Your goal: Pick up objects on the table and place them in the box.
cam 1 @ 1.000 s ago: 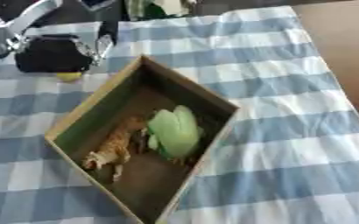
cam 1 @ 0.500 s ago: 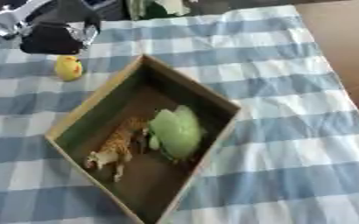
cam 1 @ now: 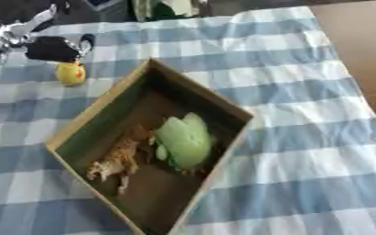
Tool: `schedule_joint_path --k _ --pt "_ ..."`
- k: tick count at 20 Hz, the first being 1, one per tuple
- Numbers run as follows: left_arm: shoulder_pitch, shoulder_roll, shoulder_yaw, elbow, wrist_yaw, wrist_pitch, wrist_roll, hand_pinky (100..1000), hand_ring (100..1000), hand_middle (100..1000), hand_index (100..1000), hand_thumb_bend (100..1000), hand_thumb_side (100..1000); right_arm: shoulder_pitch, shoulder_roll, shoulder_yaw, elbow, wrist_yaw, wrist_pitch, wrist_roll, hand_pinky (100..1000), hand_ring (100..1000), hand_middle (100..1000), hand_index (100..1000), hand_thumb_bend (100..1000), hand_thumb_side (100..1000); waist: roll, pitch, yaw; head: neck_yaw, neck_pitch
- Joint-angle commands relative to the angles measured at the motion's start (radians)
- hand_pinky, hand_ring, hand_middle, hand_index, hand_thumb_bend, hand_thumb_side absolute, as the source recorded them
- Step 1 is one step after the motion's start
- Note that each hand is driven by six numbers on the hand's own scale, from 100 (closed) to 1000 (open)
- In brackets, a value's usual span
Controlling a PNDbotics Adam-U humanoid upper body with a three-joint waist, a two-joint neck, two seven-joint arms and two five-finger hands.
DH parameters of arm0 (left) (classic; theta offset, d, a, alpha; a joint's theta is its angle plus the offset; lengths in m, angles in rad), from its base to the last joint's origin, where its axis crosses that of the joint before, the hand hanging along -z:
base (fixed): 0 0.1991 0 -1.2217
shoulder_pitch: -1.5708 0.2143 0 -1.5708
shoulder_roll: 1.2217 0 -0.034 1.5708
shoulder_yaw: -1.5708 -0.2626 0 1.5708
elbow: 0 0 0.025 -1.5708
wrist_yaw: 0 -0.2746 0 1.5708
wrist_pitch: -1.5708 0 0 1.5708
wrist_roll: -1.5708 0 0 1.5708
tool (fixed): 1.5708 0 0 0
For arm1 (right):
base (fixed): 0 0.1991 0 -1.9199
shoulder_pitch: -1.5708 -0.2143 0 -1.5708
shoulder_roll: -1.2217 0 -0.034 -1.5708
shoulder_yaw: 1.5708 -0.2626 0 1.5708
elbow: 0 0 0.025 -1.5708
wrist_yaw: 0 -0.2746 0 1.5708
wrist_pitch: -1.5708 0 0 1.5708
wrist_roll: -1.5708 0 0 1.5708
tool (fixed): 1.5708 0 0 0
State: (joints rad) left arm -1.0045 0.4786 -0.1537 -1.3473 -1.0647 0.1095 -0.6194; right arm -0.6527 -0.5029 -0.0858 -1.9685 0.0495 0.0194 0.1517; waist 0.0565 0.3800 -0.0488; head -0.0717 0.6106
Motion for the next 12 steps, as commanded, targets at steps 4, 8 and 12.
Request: schedule_joint_path --k 4,8,12 --pt "-0.029 0.006 0.029 0.091 -0.046 -0.001 -0.001 751 911 829 964 239 692 -0.020 -0.018 -0.008 -0.014 -0.006 -0.005 0.007 816 788 589 803 120 567 -0.005 -0.013 -0.003 0.004 -0.021" --pt "-0.029 0.002 0.040 0.137 -0.059 0.001 -0.006 751 910 829 966 255 717 -0.020 -0.017 -0.009 -0.013 -0.006 -0.005 0.009 816 788 588 803 119 566 -0.005 -0.010 -0.003 0.005 -0.025" --pt "-0.030 0.003 0.049 0.167 -0.067 0.005 -0.020 754 912 832 969 276 724 -0.019 -0.017 -0.010 -0.012 -0.005 -0.005 0.009 816 788 587 803 120 565 -0.006 -0.008 -0.002 0.004 -0.028"
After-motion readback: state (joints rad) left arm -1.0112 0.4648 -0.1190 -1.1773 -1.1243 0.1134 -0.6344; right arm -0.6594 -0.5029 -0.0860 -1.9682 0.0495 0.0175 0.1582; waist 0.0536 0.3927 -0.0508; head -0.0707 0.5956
